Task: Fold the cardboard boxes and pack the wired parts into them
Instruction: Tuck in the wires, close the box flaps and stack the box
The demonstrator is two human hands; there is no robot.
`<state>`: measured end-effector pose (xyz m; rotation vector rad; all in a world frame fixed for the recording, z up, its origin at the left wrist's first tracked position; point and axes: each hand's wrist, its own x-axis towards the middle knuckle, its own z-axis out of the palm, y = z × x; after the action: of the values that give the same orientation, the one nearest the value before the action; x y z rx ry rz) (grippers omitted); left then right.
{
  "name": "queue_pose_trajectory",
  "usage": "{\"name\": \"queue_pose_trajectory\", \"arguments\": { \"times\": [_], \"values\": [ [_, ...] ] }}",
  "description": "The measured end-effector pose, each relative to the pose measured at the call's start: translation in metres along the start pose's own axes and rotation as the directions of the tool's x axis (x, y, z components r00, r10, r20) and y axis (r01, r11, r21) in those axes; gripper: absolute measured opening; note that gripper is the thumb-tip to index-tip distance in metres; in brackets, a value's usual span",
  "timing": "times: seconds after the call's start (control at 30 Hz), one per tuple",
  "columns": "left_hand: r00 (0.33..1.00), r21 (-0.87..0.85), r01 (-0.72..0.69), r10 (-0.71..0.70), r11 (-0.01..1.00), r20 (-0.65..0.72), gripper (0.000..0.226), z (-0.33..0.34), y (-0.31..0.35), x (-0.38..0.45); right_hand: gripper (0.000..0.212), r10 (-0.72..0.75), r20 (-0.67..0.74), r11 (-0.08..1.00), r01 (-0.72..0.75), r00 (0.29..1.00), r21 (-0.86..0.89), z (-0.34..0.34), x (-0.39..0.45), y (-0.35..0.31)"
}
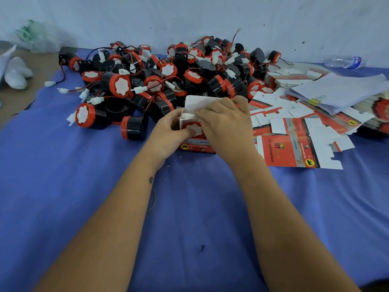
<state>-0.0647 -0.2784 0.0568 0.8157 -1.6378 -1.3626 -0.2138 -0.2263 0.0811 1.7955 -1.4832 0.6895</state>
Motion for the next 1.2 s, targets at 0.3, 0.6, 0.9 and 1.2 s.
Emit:
{"name": "queue_pose_trajectory", "arguments": {
  "times": [0.3,0.6,0.9,1.2],
  "values": [
    [0.999,0.006,-0.013,0.013,1.0,-0.035,0.036,0.004,0.002,-0.002,0.011,0.039,0.184,0.993,-0.017,0.982,-0.12,0.002,0.001,-0.007],
    [0.989,0.039,0.0,0.006,0.999,-0.148,0.024,0.015,0.002,-0.002,0.013,0.141,0.103,0.988,-0.147,0.985,0.044,0.0,-0.002,-0.003],
    [0.981,0.09,0.001,0.017,0.996,-0.196,0.014,0.018,0.0,0.0,0.016,0.314,0.073,0.943,-0.32,0.946,0.094,-0.001,-0.01,0.004],
    [0.973,0.158,-0.003,0.04,0.987,-0.226,0.013,0.019,-0.003,0.0,0.023,0.486,0.31,0.785,-0.564,0.817,0.256,0.0,-0.011,-0.001]
  ]
}}
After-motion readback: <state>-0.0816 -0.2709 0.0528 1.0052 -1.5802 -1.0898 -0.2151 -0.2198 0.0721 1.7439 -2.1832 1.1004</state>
